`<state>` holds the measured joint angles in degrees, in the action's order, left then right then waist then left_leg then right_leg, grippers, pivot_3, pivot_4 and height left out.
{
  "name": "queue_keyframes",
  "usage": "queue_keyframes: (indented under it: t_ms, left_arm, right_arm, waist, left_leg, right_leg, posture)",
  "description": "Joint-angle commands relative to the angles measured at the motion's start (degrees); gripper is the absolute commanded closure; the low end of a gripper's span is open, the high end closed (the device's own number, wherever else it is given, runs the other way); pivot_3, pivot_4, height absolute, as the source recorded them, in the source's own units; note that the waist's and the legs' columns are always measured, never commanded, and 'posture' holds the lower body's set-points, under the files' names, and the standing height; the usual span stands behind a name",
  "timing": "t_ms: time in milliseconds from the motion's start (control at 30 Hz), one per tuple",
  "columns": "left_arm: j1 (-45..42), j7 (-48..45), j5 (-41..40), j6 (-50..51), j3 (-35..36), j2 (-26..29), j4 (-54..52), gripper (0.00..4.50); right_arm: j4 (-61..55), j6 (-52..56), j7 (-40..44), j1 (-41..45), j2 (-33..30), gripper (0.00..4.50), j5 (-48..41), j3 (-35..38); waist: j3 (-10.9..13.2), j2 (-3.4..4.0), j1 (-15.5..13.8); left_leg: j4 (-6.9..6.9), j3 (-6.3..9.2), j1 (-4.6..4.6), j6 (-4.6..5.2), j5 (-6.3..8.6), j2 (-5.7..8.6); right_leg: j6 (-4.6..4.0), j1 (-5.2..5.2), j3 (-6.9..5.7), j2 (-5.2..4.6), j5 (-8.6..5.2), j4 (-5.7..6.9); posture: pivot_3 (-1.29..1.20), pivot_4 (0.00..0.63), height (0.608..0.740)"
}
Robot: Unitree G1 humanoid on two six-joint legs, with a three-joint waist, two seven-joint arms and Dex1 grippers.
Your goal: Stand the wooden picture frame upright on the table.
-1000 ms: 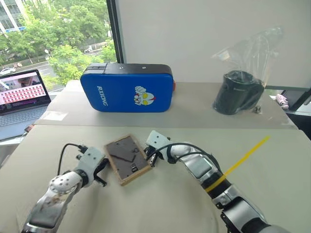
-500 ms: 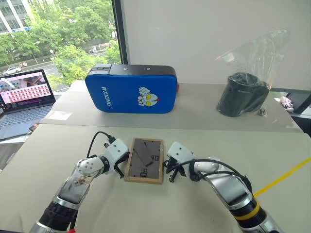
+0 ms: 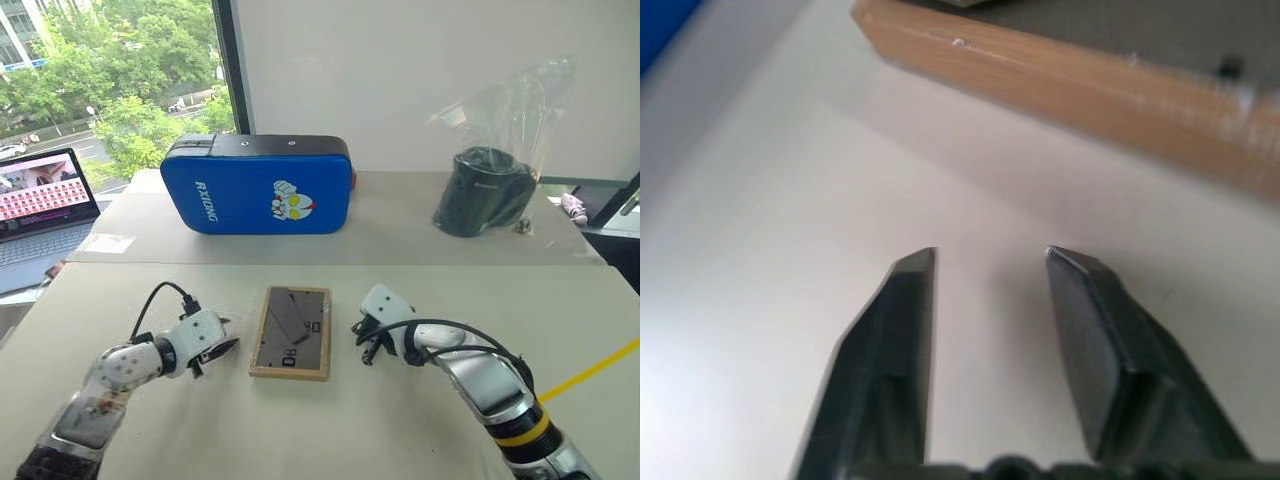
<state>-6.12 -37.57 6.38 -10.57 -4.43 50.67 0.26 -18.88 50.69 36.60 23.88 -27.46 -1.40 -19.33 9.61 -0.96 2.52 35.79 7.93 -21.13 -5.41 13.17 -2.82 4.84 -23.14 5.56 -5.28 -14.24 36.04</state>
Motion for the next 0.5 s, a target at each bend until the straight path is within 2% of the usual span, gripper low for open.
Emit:
queue_keyframes:
  t_ms: [33, 100, 233, 400, 500]
  left_arm:
    - [-5.18, 11.39, 16.41, -26.76, -5.47, 2.11, 13.16, 0.84]
    - [-8.84, 18.87, 25.1, -38.19, -8.76, 2.41, 19.65, 0.07]
    - [-15.29, 37.78, 43.35, -51.38, -14.88, 1.12, 28.31, 0.07]
    - [-20.75, 52.98, 56.8, -56.67, -22.22, -1.29, 33.79, 0.07]
    - [-22.68, 58.05, 60.01, -60.23, -25.45, -3.3, 33.65, 0.07]
  right_arm:
    - [-1.38, 1.78, 0.75, -1.68, -0.36, 4.5, -1.57, -0.09]
    - [-2.0, 2.49, 0.69, -1.99, -0.12, 4.5, -1.91, -0.18]
    - [-4.04, 5.13, 0.46, -2.15, 0.83, 4.5, -3.2, -0.26]
    - [-7.29, 9.16, 2.05, -2.03, 1.45, 4.5, -6.08, -2.38]
    - [-6.75, 10.22, 1.09, -1.08, 2.83, 4.5, -6.23, -3.14]
  waist:
    - [0.0, -0.01, -0.15]
    - [-0.01, -0.01, -0.37]
    - [-0.07, 0.06, -0.8]
    - [-0.35, 0.16, -1.49]
    - [-0.78, 0.5, -1.78]
  left_leg:
    - [0.0, 0.0, 0.0, 0.0, 0.0, 0.0]
    - [0.0, 0.0, -0.01, 0.0, 0.0, 0.01]
    - [-0.01, 0.0, -0.01, 0.0, 0.0, 0.03]
    - [0.0, 0.0, -0.01, 0.0, 0.0, 0.05]
    - [-0.01, -0.01, 0.0, 0.0, 0.01, 0.08]
  right_leg:
    - [0.0, 0.0, 0.0, 0.0, 0.0, 0.0]
    - [0.01, 0.02, 0.0, -0.01, 0.01, -0.02]
    - [0.03, 0.04, 0.0, -0.02, 0.01, -0.02]
    - [0.13, 0.07, 0.0, -0.04, -0.02, -0.03]
    - [0.21, 0.11, -0.01, -0.07, -0.07, -0.04]
  posture:
    - [0.0, 0.15, 0.74]
    - [0.0, 0.15, 0.74]
    - [0.0, 0.15, 0.74]
    - [0.0, 0.15, 0.74]
    - [0.0, 0.15, 0.74]
